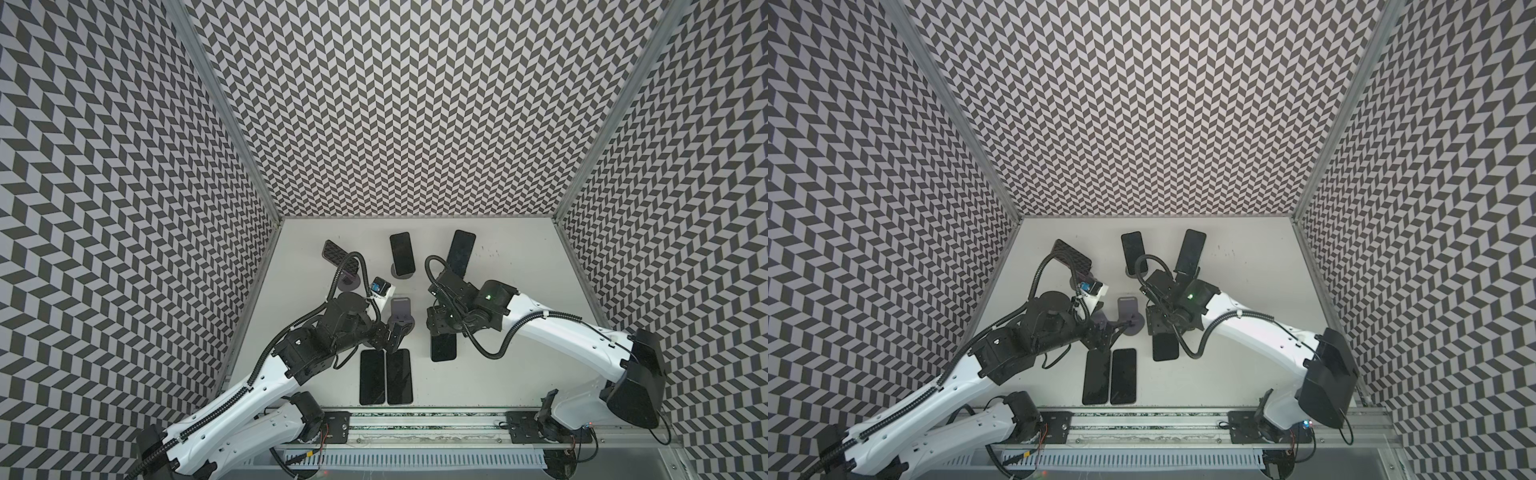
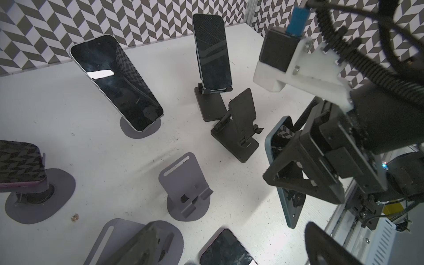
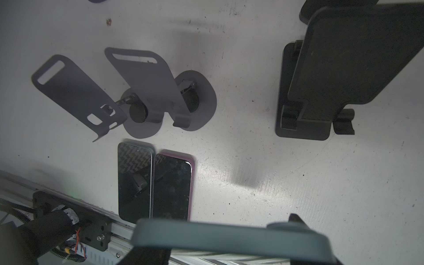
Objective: Remove the phone from the phone stand
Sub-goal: Place the phone at the bottom-center of the table.
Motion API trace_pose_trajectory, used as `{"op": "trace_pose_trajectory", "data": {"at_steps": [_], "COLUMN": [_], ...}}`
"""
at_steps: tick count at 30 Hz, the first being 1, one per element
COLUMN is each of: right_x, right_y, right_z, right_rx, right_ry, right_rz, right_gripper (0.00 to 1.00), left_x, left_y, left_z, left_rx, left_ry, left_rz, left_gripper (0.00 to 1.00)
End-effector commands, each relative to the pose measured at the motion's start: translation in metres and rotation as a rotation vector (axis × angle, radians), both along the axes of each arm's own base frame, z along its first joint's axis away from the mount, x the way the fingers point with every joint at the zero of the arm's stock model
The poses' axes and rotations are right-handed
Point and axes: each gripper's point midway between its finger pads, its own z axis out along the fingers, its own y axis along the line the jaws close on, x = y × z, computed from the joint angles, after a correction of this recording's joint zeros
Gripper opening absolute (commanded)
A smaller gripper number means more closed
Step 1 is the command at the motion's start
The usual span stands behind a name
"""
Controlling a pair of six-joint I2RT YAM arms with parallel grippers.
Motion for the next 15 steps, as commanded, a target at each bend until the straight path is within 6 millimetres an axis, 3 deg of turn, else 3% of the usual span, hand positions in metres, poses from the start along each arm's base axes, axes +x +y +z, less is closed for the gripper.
{"op": "trace_pose_trajectory", "data": {"at_steps": [1,15], "right_x": [0.000,-0.012], "right_y": [0.011,0.020], "right_z": [-0.002,-0.019], "right_rx": [0.035,0.041], "right_ry": [-0.006,0.036], "right_rz": [-0.002,0.015], "right_gripper": [0.45,0.45], "left_x": [0.001,0.002], "left_y": [0.002,0.000], "left_z": [0.009,0.006], "left_rx": [-0.033,-0.017], "left_ry": [-0.035,-0.031], "left_rz": [0.014,0.004], "left_gripper": [1.00,1.00]}}
